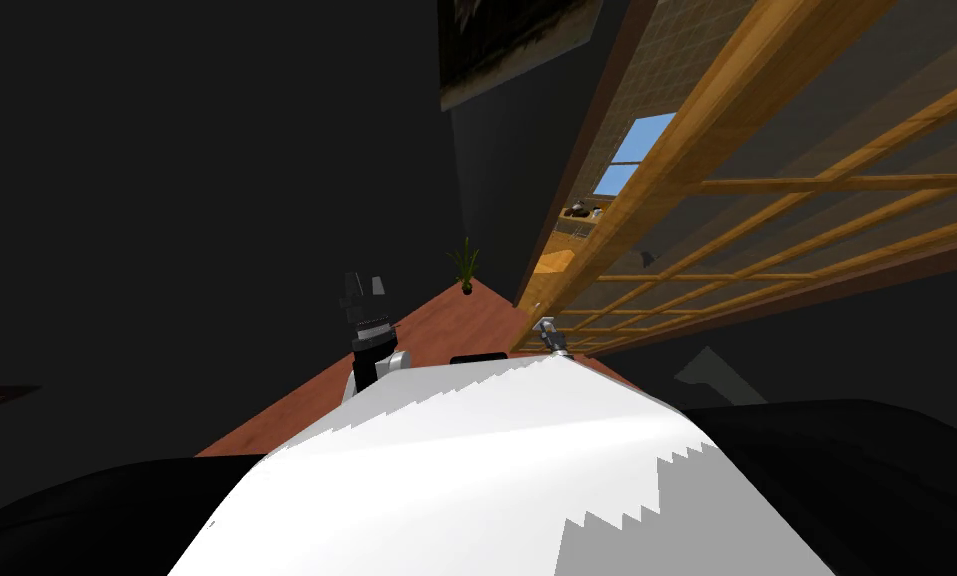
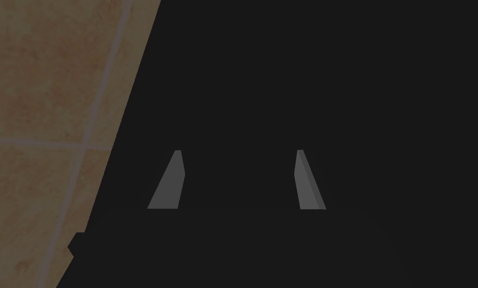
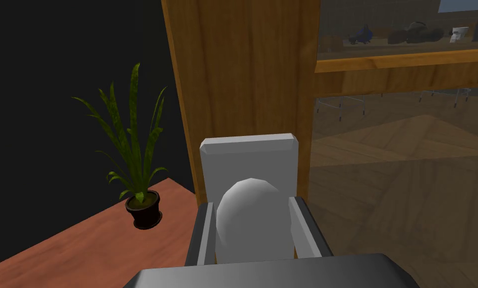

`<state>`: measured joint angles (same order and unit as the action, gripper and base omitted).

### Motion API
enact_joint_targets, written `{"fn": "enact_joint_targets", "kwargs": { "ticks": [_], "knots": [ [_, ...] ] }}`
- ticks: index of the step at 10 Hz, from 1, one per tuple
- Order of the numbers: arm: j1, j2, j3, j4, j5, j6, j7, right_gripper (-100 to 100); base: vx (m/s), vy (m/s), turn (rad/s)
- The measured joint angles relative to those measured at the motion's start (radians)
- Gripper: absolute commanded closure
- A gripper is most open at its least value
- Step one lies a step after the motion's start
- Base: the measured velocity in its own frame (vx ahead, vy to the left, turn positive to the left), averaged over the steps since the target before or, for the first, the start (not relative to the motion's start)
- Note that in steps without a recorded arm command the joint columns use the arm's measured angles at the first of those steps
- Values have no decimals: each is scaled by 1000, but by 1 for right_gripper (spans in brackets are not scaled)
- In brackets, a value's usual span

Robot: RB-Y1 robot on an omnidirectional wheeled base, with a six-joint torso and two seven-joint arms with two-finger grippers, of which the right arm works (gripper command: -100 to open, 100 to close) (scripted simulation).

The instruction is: Pull the door open

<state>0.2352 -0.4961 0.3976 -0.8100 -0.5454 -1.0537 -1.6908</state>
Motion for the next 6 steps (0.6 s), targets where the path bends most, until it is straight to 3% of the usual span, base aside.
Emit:
{"fn": "enact_joint_targets", "kwargs": {
  "ticks": [6],
  "knots": [
    [16, -25, 30, 21, 21, -54, -40, 100, -198, -49, 132]
  ]
}}
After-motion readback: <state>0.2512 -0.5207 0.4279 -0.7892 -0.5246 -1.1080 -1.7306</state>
